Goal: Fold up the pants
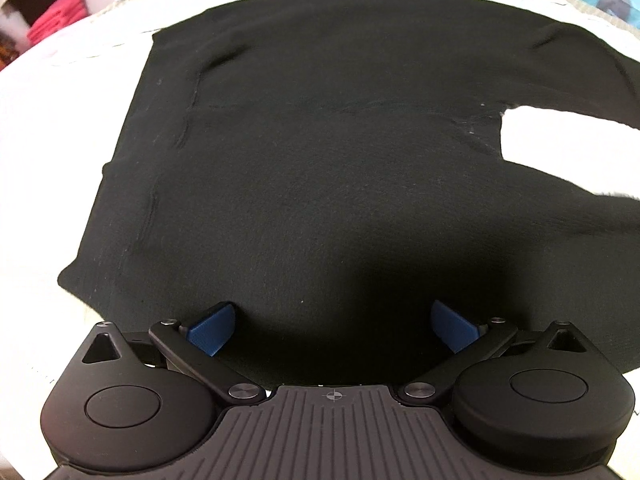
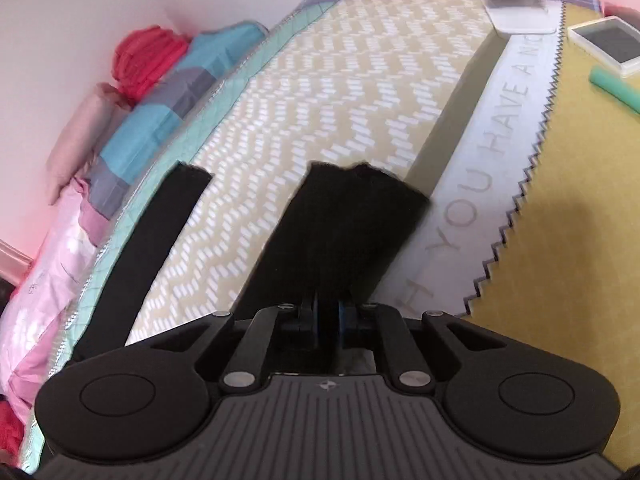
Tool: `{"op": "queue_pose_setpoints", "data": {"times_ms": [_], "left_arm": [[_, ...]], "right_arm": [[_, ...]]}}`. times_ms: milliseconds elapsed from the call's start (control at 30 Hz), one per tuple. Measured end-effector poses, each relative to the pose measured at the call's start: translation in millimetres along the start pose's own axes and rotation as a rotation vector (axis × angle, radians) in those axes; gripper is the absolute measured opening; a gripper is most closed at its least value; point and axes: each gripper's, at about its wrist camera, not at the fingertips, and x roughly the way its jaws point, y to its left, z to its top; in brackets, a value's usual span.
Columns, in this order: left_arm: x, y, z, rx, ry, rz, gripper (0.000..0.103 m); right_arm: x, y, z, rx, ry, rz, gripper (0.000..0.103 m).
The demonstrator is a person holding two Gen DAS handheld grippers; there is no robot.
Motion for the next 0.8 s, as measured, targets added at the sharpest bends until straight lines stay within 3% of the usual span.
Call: {"op": "queue_pose_setpoints", "data": {"times_ms": [67, 133, 200, 233, 333, 400, 500, 600, 633, 667, 733, 800], "left_arm": [[1, 1, 0, 0.009, -0.006, -0.007, 0.103], [1, 0, 0, 0.023, -0.01, -0.008, 0.103], [1, 2, 1, 0.033, -0.007, -0.016, 0.103], [2, 2, 2, 0.037, -0.006, -0.021, 0.103], [2, 3, 6, 0.058, -0.001, -0.035, 0.103], [-2, 4, 7, 0.078, -0.006, -0.053, 0.103], [-13, 9, 10, 0.104, -0.048, -0.077, 0.103], [-23, 15, 15, 0.116, -0.113, -0.058, 0.103], [-23, 18, 19, 0.117, -0.123, -0.041, 0.103], [-21, 22, 22, 0.114, -0.126, -0.023, 0.103], [-13, 32, 27, 0.097, -0.111, 0.004, 0.103], [-1, 43, 29, 0.075, -0.076, 0.014, 0.103]], "right_arm": [[-1, 9, -5, -0.018, -0.017, -0.018, 0.018], [-4, 15, -9, -0.006, -0.022, -0.041, 0.03], [-8, 23, -15, -0.001, -0.038, -0.045, 0.062], [-17, 22, -20, 0.013, -0.041, -0.044, 0.07], [-23, 30, -44, 0.008, 0.019, 0.006, 0.07], [-21, 46, -58, -0.097, 0.017, -0.011, 0.069], [-16, 57, -58, -0.203, -0.015, -0.114, 0.011], [-19, 44, -47, -0.084, -0.017, -0.098, 0.011], [-26, 46, -49, -0.09, -0.027, -0.109, 0.017], [-32, 52, -54, -0.121, -0.041, -0.124, 0.021], [-46, 72, -74, -0.249, -0.056, -0.125, 0.053], [-62, 101, -108, -0.467, -0.051, -0.037, 0.063]]}}
